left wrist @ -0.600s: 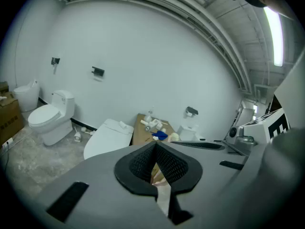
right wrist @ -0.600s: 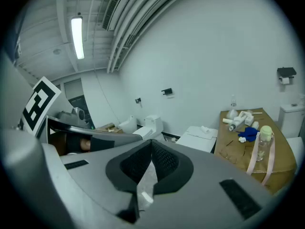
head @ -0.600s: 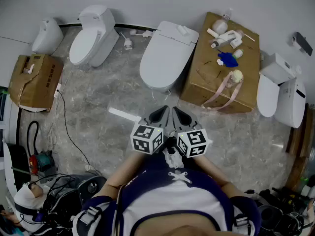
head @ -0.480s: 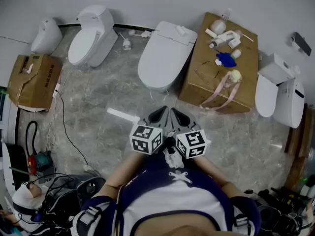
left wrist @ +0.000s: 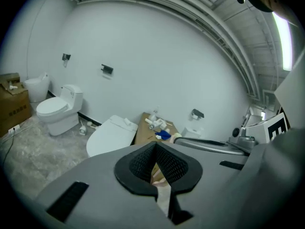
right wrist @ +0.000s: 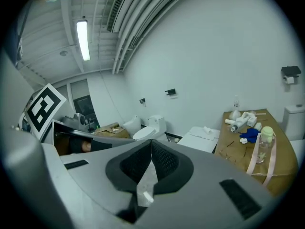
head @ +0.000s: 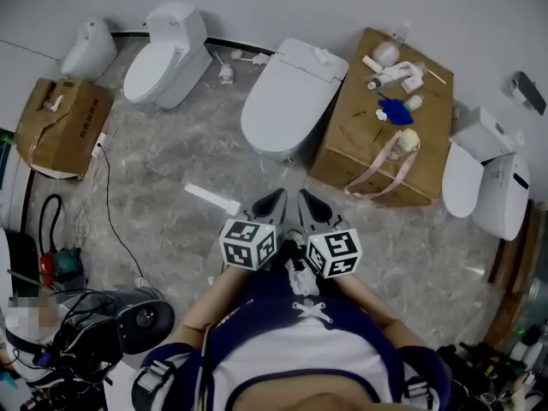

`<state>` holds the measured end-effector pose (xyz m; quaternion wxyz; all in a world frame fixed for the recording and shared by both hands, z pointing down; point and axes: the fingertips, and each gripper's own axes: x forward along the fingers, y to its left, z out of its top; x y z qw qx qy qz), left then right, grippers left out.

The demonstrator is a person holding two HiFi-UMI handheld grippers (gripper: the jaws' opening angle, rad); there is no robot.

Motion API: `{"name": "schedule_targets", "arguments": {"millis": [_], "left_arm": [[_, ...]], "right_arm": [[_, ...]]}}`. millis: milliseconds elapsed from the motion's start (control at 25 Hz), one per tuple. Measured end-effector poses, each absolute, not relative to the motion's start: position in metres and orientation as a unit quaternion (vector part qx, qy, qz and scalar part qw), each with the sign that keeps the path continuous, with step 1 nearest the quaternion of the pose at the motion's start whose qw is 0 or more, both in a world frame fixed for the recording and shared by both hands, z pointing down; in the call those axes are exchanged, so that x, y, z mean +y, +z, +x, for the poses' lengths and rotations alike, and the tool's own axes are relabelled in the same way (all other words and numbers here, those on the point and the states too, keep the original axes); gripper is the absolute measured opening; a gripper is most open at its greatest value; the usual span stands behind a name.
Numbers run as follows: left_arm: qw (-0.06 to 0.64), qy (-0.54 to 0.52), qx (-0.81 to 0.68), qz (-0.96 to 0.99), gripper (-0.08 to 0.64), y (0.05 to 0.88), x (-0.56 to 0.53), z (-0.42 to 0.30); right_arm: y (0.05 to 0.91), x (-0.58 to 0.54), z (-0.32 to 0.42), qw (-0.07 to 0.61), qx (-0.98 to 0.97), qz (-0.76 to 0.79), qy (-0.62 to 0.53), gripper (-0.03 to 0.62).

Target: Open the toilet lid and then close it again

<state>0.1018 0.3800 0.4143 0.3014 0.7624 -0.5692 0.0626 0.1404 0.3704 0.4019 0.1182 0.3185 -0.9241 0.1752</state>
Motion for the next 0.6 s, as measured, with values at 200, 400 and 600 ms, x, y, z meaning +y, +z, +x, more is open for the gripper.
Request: {"name": "schedule_targets", "arguments": {"millis": [200, 400, 600], "left_arm": [[0.31, 0.072, -0.577, 0.752, 0.006, 0.426, 0.368, 0.089], [0.32, 0.111, -0.564, 0.753, 0.006, 0.447, 0.337, 0.077], [0.344, 0.11, -0.542, 0.759, 0.006, 0.458, 0.297, 0.065]], "right_arm": [[0.411, 0.36, 0.131, 0.133, -0.923, 0.309, 0.185, 0.009], [0.415, 0.334, 0.115, 0.148, -0.926, 0.294, 0.185, 0.009], [0.415, 0.294, 0.094, 0.162, -0.928, 0.287, 0.172, 0.009]]}}
